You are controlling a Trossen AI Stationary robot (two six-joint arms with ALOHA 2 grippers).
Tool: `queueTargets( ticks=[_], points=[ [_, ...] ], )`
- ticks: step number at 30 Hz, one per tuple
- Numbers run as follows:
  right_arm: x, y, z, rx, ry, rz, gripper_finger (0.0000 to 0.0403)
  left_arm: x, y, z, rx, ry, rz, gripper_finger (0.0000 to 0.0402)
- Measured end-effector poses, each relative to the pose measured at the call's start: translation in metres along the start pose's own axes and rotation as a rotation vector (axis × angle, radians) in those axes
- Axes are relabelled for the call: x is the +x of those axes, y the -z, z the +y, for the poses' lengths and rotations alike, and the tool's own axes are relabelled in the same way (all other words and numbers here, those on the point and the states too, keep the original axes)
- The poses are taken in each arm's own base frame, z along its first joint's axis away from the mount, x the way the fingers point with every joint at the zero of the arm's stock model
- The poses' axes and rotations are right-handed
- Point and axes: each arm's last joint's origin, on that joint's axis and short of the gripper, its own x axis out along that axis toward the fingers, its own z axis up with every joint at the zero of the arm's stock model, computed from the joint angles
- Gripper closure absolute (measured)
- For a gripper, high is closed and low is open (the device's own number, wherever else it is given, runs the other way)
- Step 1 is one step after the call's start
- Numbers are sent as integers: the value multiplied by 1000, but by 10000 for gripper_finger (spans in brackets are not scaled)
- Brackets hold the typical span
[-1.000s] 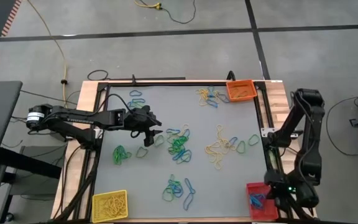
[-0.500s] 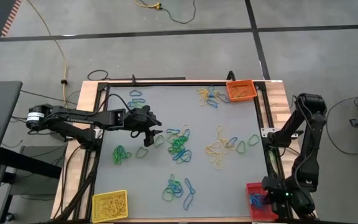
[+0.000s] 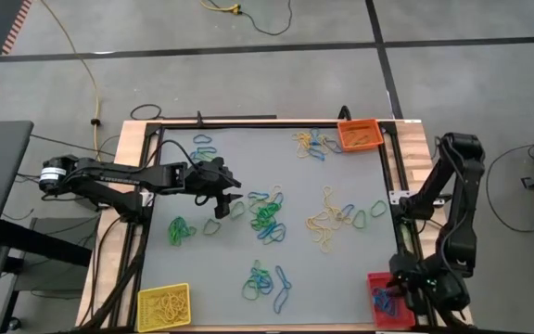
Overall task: Sort rubber bands into baskets
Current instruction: Put the blue rubber band into the red bin
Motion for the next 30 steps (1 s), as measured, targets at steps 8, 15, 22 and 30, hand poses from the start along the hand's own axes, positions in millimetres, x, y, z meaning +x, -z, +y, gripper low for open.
queueTargets(
  ticks=[8,15,22,30],
  points=[
    [10,-33,-25,-99,280,-124,250,0,0,0,0,0,0,223],
    [21,-75,-40,-148,441,-143,250,0,0,0,0,0,0,223],
    [24,-111,-70,-105,639,-86,250,0,0,0,0,0,0,223],
    [42,-126,-122,-27,720,65,250,0,0,0,0,0,0,223]
  ],
)
